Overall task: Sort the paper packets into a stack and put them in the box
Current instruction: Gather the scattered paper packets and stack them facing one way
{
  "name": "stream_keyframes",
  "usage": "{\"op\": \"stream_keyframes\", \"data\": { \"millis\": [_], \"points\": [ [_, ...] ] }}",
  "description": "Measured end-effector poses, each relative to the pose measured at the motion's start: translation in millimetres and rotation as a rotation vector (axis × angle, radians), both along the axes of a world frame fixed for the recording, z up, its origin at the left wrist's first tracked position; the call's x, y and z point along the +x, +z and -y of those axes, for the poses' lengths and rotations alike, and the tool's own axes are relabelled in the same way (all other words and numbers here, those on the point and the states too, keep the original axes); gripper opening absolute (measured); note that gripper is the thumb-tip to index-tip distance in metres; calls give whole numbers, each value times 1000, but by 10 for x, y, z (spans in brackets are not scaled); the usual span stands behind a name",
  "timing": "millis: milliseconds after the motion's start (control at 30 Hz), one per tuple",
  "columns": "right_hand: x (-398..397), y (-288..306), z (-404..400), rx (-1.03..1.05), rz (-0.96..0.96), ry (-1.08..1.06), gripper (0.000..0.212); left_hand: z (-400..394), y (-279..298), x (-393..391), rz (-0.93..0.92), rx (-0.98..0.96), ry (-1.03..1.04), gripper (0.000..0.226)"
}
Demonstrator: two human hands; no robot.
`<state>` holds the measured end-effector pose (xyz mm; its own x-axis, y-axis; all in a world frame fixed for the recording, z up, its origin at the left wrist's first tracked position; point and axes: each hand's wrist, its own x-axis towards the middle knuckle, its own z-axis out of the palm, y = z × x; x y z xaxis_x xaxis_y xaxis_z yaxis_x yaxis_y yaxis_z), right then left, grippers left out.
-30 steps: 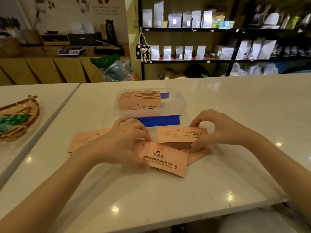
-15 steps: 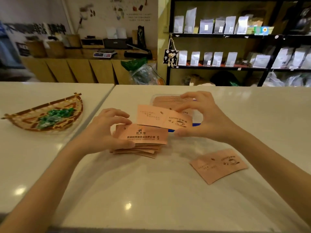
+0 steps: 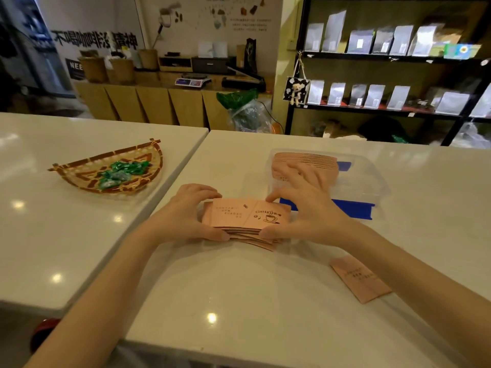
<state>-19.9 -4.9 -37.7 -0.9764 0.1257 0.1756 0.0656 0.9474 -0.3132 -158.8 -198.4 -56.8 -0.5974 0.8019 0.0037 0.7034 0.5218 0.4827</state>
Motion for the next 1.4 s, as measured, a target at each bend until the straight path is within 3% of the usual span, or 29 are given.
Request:
{"op": "stream_keyframes", "data": {
  "millis": [267,400,533,700,867,1033,1400],
  "points": [
    [46,-43,-42,25,3,36,64,0,15,49,-23,13,0,91],
    [198,-19,-133,20,-38,48,71,-56,43,171,-59,113,-1,87],
    [464,17,-247,-32,-167,77,58,-309,99,393,-252,160,-70,78],
    [860,78,-477,-76,-190,-21,44,-648,221,857,-388,219,-264,72],
    [1248,161,-687,-182,43,-161,55,-960,193,1286,-480,85,-443,70],
    [1522,66,-905,-245,265,-200,57,-1188,91,1473,-508,-66,-458,81],
    [1651,-179,-1084,-257,266,-240,73,-1225,21,1538,-380,-105,-395,77]
  ]
}}
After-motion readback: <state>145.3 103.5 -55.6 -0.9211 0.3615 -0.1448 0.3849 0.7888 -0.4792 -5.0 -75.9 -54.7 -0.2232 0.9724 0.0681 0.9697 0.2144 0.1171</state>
